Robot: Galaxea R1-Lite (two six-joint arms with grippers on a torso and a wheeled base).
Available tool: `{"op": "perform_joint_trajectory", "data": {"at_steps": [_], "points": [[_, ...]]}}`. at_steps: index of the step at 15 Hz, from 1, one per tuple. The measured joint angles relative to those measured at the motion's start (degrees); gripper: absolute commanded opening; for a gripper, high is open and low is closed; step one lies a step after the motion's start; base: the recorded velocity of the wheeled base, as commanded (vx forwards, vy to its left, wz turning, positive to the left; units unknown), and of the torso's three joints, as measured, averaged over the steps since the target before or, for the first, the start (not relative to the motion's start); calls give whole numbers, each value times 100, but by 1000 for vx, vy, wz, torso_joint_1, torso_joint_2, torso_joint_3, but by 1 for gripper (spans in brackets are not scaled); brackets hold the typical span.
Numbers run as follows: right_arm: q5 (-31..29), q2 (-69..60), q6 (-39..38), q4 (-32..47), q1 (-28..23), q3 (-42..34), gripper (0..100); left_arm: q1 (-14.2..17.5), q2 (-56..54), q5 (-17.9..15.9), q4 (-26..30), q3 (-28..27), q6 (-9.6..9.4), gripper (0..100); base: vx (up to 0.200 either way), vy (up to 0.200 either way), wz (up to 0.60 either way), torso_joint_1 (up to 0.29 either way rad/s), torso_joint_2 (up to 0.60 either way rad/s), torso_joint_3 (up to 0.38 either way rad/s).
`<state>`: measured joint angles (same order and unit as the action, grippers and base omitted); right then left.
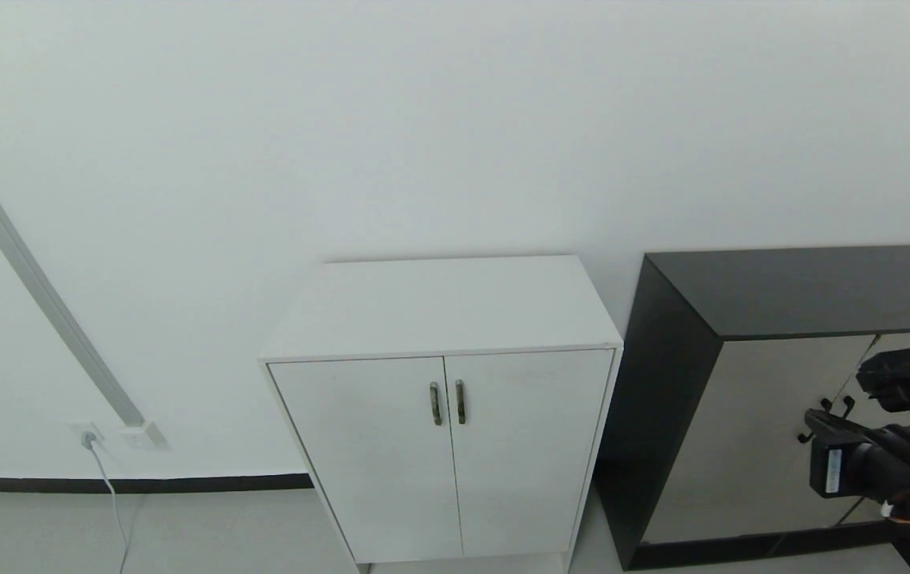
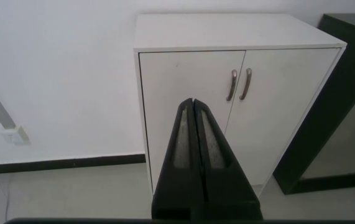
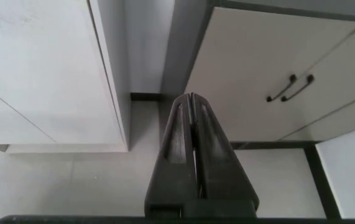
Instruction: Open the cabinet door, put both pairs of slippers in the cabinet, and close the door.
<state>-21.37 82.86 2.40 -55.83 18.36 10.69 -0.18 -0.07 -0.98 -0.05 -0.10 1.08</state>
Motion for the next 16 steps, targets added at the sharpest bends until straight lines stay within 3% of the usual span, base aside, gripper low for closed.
{"op": "perform_joint_trajectory", "data": {"at_steps": [3,9,12,16], "points": [[11,-976,13,859,-20,-218,0,0,0,0,0,0,-5,0,0,0,0,0,0,0],[260,-3418,0,3723,-20,-293,0,0,0,0,0,0,-7,0,0,0,0,0,0,0],[730,-4502,-5,4763,-20,-282,0,0,0,0,0,0,-5,0,0,0,0,0,0,0],[1691,-5436,-9,5517,-12,-660,0,0,0,0,2,0,-5,0,0,0,0,0,0,0]]}}
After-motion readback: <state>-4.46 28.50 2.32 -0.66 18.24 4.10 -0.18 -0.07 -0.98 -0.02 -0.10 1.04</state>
